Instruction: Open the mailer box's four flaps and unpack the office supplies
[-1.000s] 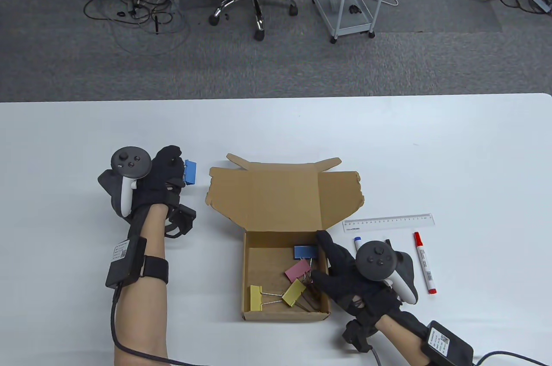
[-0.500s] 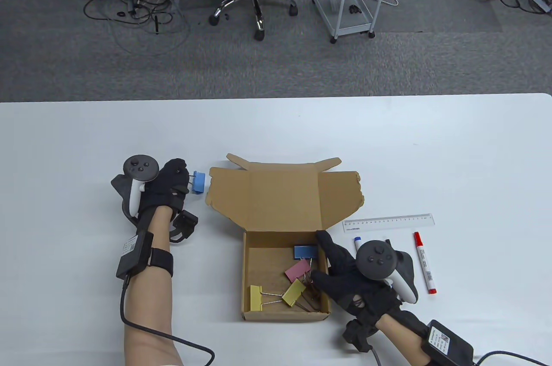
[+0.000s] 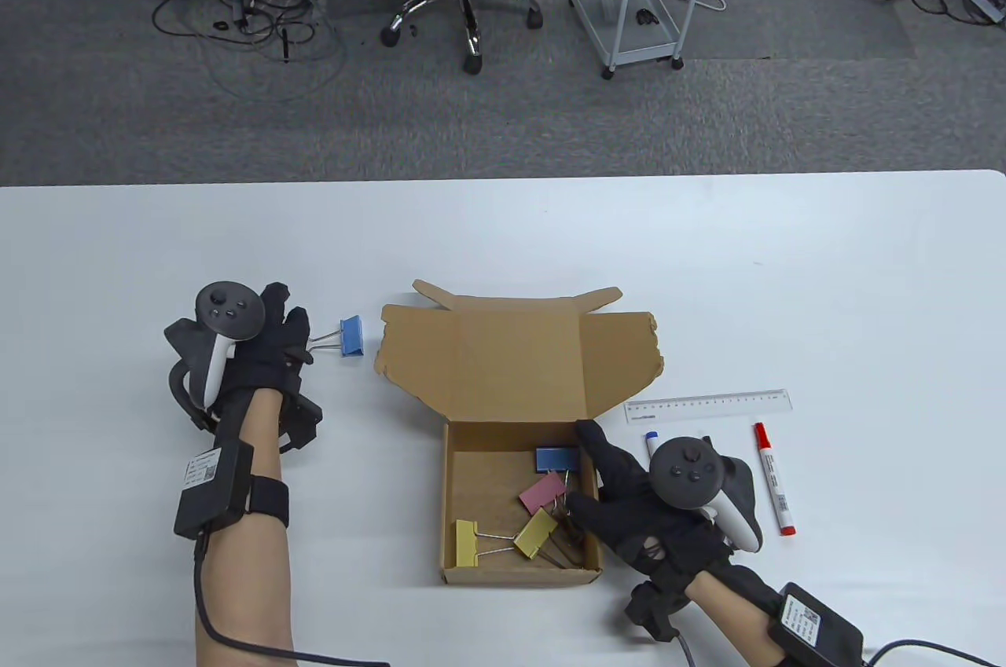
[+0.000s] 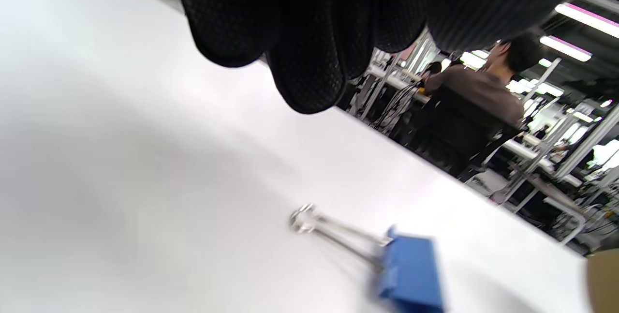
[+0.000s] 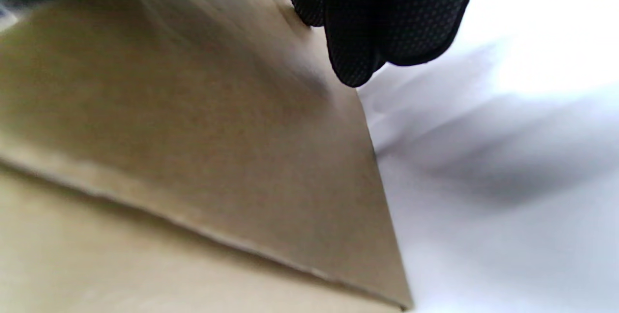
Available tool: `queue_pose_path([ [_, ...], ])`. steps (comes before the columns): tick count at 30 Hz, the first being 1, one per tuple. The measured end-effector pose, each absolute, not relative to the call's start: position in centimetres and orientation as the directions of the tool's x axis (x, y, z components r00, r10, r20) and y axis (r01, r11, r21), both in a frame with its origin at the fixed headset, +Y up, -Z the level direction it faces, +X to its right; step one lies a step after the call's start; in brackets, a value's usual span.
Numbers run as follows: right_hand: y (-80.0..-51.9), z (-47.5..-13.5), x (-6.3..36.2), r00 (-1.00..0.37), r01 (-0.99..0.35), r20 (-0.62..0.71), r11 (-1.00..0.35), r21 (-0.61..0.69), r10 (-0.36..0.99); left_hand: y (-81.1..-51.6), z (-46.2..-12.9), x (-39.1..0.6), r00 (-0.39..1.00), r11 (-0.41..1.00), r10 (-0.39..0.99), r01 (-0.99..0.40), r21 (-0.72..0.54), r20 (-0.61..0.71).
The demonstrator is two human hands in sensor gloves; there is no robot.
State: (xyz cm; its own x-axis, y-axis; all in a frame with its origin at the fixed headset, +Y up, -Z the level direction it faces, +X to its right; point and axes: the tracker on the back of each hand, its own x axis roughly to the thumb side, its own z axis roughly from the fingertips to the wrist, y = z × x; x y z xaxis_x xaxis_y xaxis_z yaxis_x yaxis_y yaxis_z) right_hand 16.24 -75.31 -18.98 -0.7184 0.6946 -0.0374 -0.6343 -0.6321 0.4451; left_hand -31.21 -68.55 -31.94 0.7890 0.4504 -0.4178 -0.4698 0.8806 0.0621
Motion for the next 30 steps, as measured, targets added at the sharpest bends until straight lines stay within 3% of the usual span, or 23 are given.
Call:
queue_pose_path([
  [8, -75.3, -19.0, 16.2, -0.722, -0.633, -0.038, -0.637, 0.441, 0.691, -61.0, -26.9, -25.7, 0.852, 0.873, 0.487, -0.466, 0.147, -0.19],
  [15, -75.3, -18.9, 16.3, -0.722, -0.632, -0.038, -0.637, 0.442, 0.69, -58.2, -22.7, -18.5, 0.844, 0.839, 0.536, -0.534, 0.106, 0.013],
  [22, -75.3, -18.9, 16.3, -0.722, -0.633, -0.04, -0.635, 0.442, 0.691, -60.3, -21.1, -11.3, 0.834, 0.842, 0.539, -0.53, -0.101, 0.116],
  [30, -75.3, -18.9, 16.3, -0.724, -0.631, -0.039, -0.639, 0.439, 0.689, -67.2, -21.7, -6.3, 0.837, 0.743, 0.546, -0.473, -0.474, 0.02],
])
